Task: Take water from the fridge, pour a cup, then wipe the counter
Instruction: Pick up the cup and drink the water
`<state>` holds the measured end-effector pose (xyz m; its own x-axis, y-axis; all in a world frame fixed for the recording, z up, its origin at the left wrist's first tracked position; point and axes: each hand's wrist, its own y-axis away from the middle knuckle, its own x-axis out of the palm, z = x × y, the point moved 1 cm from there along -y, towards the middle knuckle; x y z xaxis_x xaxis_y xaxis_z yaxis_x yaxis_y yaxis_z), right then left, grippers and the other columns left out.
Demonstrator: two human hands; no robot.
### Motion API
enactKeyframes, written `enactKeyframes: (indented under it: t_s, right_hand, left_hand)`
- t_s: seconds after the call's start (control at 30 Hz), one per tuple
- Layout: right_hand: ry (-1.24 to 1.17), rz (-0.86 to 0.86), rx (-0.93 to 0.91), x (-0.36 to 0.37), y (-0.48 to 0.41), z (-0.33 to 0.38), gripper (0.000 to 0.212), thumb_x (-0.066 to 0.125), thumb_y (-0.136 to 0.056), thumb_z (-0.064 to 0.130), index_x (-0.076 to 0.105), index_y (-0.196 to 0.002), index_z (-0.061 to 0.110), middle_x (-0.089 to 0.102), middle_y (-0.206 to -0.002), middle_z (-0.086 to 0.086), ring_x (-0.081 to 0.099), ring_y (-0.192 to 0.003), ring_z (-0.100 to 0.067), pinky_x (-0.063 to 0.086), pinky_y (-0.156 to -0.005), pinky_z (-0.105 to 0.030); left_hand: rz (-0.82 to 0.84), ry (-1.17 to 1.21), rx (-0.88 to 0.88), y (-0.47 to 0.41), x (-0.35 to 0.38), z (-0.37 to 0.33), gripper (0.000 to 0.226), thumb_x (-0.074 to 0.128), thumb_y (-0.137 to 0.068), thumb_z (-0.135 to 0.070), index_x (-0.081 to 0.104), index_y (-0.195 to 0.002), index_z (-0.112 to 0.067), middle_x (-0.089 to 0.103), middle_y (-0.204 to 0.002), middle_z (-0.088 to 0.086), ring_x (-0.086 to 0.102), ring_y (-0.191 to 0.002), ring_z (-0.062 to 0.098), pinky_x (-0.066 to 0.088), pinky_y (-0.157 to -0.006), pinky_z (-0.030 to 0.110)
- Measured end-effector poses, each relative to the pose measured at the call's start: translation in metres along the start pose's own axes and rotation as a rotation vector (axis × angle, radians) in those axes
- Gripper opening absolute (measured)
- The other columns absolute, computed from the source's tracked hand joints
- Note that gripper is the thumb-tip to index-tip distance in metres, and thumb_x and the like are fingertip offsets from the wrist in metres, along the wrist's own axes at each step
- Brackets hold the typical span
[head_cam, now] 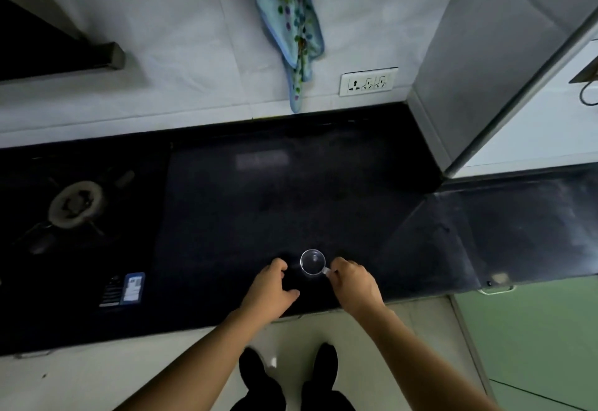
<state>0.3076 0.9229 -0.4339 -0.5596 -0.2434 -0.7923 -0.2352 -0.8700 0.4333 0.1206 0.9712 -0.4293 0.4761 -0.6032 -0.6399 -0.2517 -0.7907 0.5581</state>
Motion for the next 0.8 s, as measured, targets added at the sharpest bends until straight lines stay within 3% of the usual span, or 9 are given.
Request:
enactKeyframes:
  t_s: [0.1,0.2,0.43,0.6,0.8]
  right_hand:
    - [-0.057,0.0,0.008,0.004,-0.002,-0.001,0.024,0.048,-0.1,0.034,0.044,-0.082,0.018,0.054,-0.076,-0.002,0.051,-0.065,-0.024,0.035,-0.052,-0.035]
    - [-0.124,0.017,0.016,0.01,-0.006,-0.002,0.019,0.052,-0.096,0.03,0.052,-0.084,0.017,0.061,-0.076,-0.003,0.059,-0.071,-0.029,0.041,-0.056,-0.035]
    - [-0.362,-0.026,0.044,0.021,-0.006,-0.005,0.02,0.059,-0.092,0.018,0.063,-0.073,0.018,0.063,-0.069,-0.002,0.059,-0.065,-0.022,0.047,-0.061,-0.037]
    - [-0.427,-0.02,-0.008,0.023,0.002,0.004,0.021,0.06,-0.092,0.018,0.065,-0.073,0.011,0.066,-0.067,-0.006,0.062,-0.064,-0.025,0.049,-0.062,-0.04]
    - [-0.414,0.048,-0.13,0.018,0.01,0.037,0.018,0.06,-0.095,0.021,0.068,-0.08,0.016,0.064,-0.065,0.004,0.064,-0.064,-0.017,0.051,-0.062,-0.032]
  left_hand:
    - [0.057,0.179,-0.091,-0.011,0.007,-0.004,0.068,0.08,-0.079,-0.024,0.044,-0.137,-0.02,0.056,-0.133,0.002,0.061,-0.112,0.017,0.053,-0.09,0.03]
    - [0.09,0.334,-0.157,-0.019,0.016,-0.007,0.073,0.081,-0.076,-0.013,0.045,-0.139,-0.019,0.056,-0.135,0.003,0.061,-0.113,0.018,0.052,-0.084,0.028]
    - [0.058,0.737,-0.306,-0.022,0.022,-0.01,0.064,0.065,-0.081,0.009,0.049,-0.137,-0.017,0.056,-0.132,0.007,0.061,-0.114,0.022,0.056,-0.093,0.038]
    - [0.097,1.099,-0.381,-0.016,0.018,0.001,0.05,0.058,-0.087,0.011,0.051,-0.133,-0.009,0.064,-0.122,0.006,0.061,-0.116,0.023,0.053,-0.085,0.035]
    - [0.051,1.232,-0.363,0.002,-0.002,0.027,0.042,0.061,-0.086,0.011,0.061,-0.125,-0.007,0.069,-0.12,0.015,0.064,-0.114,0.025,0.054,-0.083,0.036]
